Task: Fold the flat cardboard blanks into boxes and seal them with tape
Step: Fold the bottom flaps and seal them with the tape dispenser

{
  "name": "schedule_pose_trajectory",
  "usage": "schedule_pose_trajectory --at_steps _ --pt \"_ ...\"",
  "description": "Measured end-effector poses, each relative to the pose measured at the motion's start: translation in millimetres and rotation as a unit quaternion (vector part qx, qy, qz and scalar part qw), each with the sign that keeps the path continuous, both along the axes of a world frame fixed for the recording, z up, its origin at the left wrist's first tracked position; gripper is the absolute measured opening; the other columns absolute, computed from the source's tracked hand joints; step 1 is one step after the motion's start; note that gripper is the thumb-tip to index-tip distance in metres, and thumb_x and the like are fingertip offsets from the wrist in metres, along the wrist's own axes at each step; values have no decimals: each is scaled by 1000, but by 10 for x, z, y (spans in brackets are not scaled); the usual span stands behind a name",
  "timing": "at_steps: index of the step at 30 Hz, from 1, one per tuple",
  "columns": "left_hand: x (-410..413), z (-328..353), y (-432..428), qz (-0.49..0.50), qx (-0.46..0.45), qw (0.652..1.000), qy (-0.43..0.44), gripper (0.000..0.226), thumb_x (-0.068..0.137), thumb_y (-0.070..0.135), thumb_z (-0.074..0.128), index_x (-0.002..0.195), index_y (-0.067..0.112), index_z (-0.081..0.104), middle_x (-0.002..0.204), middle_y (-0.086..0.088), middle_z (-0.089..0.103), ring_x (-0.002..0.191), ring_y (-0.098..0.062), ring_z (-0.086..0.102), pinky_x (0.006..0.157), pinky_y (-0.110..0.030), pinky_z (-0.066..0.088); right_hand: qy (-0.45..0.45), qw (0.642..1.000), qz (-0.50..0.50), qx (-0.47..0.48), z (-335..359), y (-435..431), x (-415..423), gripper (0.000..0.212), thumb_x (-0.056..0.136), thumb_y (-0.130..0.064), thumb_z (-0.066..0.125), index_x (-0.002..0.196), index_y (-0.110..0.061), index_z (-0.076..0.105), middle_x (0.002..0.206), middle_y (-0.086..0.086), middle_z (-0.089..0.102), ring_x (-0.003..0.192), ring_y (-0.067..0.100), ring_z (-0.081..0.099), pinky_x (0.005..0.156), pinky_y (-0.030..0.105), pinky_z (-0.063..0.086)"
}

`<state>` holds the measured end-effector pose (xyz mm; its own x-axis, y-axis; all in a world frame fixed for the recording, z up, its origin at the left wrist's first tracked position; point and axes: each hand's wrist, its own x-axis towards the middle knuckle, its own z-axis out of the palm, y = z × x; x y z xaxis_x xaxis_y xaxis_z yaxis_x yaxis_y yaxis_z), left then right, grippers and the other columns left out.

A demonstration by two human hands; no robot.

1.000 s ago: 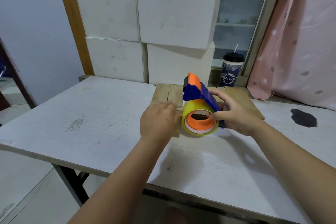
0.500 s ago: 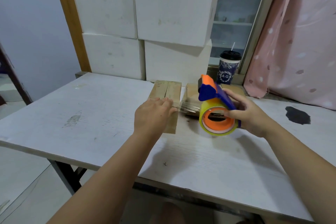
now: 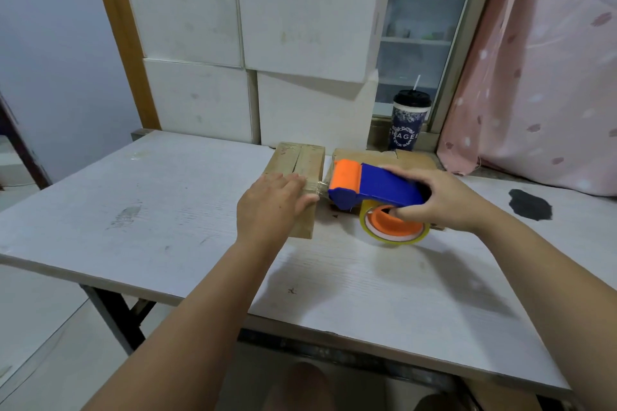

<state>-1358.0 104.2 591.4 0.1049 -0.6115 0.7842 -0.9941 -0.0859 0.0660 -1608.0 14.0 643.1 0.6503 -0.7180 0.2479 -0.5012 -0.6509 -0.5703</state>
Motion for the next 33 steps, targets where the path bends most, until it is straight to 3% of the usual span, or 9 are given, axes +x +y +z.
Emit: schedule_pose_trajectory --at_steps 4,8,10,14,17,19,24,27,33 --pt "19 2 -6 -9 2 1000 -5 28 74 42 74 85 16 73 76 -1 69 68 -23 65 53 -26 48 45 999 14 -3 163 -14 -43 70 70 -32 84 131 -45 51 115 -36 49 94 -25 47 71 -3 34" --pt "9 -8 -8 -8 15 1000 14 30 81 45 67 91 17 72 81 -1 68 75 -22 63 58 -24 40 76 997 17 -28 265 -6 -32 74 61 -61 73 131 -54 47 123 -40 44 105 -20 43 82 -2 30" --pt "8 -5 -11 6 -4 1000 -11 28 74 44 74 83 18 73 73 2 67 67 -20 62 54 -20 33 90 995 20 -42 272 -18 -11 77 59 -69 64 132 -53 47 126 -38 42 110 -17 39 85 -3 27" --pt "9 15 8 2 -23 999 -44 35 58 43 86 78 17 73 71 3 68 63 -18 64 49 -21 46 129 988 23 -82 312 -22 90 70 64 -72 61 130 -54 47 120 -41 42 104 -13 43 81 -2 28" --pt "21 -39 11 -11 41 998 -44 48 67 42 80 104 16 66 95 1 69 87 -20 62 78 -29 47 146 985 19 -88 385 -40 149 62 68 -67 64 127 -56 50 112 -36 50 95 -9 51 77 6 35" --pt "15 -67 -18 -17 112 993 -32 63 77 50 69 128 21 46 114 0 62 106 -22 54 96 -32 35 161 983 23 -89 460 -50 198 57 71 -65 64 126 -56 51 104 -38 50 92 -17 51 72 3 35" --pt "-189 -31 -89 26 165 986 0 78 68 71 62 129 34 30 119 -7 53 115 -26 47 106 -47 26 226 970 26 -90 654 -101 387 49 74 -63 65 122 -54 56 95 -36 52 83 -11 49 68 10 32" --pt "-234 -50 -85 16 140 989 35 68 75 64 61 131 35 37 123 -8 54 120 -29 45 108 -53 18 255 963 25 -87 756 -123 512 49 73 -64 66 119 -50 61 86 -42 47 82 -12 48 68 9 32" --pt "-218 -127 -14 -57 17 996 65 50 68 28 82 113 13 68 103 -10 68 111 -46 56 94 -72 33 307 948 29 -77 961 -124 732 49 73 -60 67 118 -39 66 107 -18 64 95 5 55 80 25 43"
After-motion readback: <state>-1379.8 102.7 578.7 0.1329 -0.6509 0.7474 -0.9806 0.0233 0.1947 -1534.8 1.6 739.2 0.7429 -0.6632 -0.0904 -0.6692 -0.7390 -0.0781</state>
